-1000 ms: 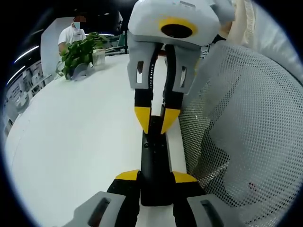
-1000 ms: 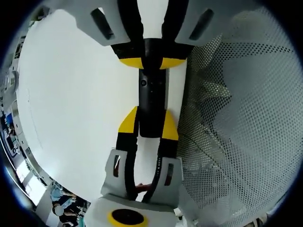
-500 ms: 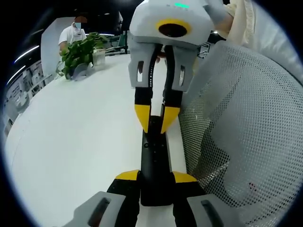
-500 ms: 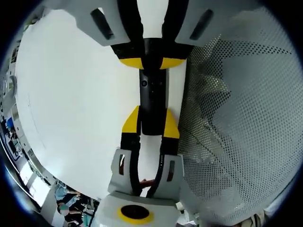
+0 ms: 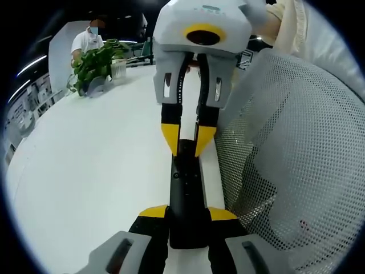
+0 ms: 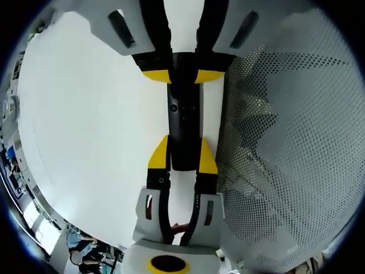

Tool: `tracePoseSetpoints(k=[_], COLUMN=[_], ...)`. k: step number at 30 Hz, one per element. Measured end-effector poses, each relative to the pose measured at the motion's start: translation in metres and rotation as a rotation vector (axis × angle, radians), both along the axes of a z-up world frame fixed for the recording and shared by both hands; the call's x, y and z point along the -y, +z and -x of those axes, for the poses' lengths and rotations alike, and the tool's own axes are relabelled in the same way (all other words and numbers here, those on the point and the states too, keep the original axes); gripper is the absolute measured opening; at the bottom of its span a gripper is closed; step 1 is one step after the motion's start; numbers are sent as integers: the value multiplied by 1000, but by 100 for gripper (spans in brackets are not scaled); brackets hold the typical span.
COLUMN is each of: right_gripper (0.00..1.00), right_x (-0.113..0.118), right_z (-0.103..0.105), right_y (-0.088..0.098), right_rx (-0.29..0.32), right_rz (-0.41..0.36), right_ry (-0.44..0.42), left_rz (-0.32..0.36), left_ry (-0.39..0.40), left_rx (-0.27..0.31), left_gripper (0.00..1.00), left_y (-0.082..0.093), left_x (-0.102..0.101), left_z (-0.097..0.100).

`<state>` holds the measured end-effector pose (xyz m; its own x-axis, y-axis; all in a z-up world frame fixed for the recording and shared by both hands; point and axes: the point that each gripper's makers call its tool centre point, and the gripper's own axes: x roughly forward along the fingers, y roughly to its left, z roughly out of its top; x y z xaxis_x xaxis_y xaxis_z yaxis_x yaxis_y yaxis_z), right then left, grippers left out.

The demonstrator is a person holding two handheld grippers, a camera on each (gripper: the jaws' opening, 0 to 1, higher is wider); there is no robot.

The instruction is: Press the specified remote control buttons in sequence, fully releasing each button before pressing the next.

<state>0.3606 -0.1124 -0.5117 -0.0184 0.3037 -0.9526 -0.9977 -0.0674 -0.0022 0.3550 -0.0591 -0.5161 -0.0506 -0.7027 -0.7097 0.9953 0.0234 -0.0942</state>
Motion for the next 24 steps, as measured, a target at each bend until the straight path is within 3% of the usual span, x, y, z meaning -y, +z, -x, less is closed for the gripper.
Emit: tracePoseSetpoints(k=[8,15,20,24], right_gripper=[12,12,11,11], right_x=[0,3,0,3], right_z=[0,1,1,1], right_y=[-1,-1,-2,-2], right_rx=[-31,-22,10,18], right_rz=[88,37,88,76], right_ry=[26,14,42,38], left_rz=[4,3,2,0], left_ry=[6,4,0,-2], left_rx=[-8,-7,-2,0], left_gripper=[25,25,25,25], left_y=[1,1,1,0], left_x=[0,0,0,0], left_z=[0,0,1,0])
